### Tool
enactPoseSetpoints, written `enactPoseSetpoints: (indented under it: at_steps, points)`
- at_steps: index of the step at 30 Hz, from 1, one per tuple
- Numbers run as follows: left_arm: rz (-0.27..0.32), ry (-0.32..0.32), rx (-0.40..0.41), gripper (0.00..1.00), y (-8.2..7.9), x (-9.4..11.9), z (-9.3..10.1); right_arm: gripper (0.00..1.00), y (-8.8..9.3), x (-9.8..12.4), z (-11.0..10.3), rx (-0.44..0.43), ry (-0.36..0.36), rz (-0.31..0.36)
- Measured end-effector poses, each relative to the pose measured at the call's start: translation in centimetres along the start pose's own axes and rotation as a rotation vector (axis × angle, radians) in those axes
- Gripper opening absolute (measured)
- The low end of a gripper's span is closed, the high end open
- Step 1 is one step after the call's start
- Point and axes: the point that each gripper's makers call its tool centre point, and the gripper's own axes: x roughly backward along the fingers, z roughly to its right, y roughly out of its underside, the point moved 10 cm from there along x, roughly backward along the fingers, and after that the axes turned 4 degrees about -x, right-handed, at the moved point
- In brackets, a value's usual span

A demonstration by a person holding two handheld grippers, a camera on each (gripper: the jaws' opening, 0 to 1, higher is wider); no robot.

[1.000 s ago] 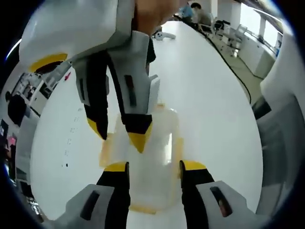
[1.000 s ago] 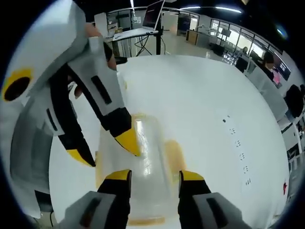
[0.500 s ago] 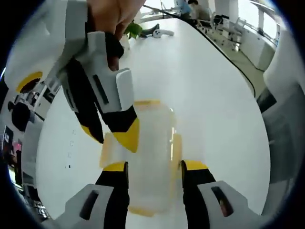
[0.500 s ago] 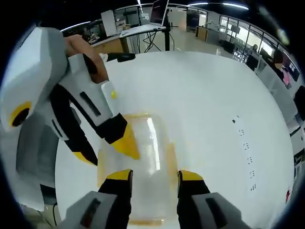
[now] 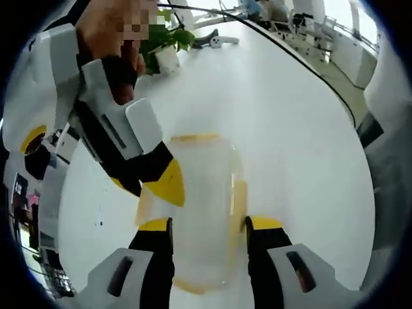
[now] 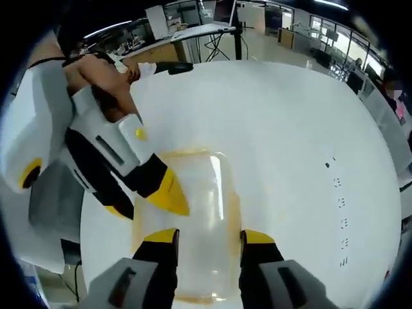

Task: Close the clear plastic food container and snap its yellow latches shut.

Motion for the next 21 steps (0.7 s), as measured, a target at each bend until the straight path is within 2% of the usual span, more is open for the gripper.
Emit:
enactPoseSetpoints:
  at_steps: [5, 8, 13, 15, 16, 17, 18, 19, 21]
  points:
    - [0.012, -0.015, 0.010, 0.42, 0.2, -0.1, 0.2, 0.35, -0.4, -0.1, -0.1, 0.035, -0.020, -0.036]
    - [-0.009, -0.034, 0.009, 0.41, 0.0, -0.3, 0.4, 0.35, -0.6, -0.3, 0.1, 0.046, -0.034, -0.056]
    - [0.006, -0.041, 0.044, 0.40, 0.2, -0.3, 0.3, 0.35, -1.3, -0.6, 0.2, 0.070, -0.059, -0.122]
    - [-0.004, -0.060, 0.043, 0.37, -0.1, -0.6, 0.4, 0.35, -1.4, -0.8, 0.5, 0.068, -0.075, -0.135]
    - [-0.032, -0.092, 0.041, 0.37, -0.2, -0.1, 0.4, 0.34, -1.7, -0.8, 0.4, 0.064, -0.083, -0.151]
    - [-0.049, -0.094, 0.045, 0.37, -0.2, 0.0, 0.5, 0.34, -1.8, -0.7, 0.4, 0.057, -0.085, -0.165]
    - [-0.033, -0.080, 0.058, 0.37, -0.1, 0.2, 0.4, 0.33, -2.0, -0.8, 0.4, 0.065, -0.121, -0.177]
    - [-0.022, -0.087, 0.053, 0.37, 0.2, 0.3, 0.4, 0.32, -2.3, -1.1, 0.6, 0.089, -0.124, -0.177]
    - [-0.006, -0.084, 0.055, 0.37, 0.4, 0.6, 0.5, 0.33, -2.3, -1.3, 0.7, 0.069, -0.133, -0.178]
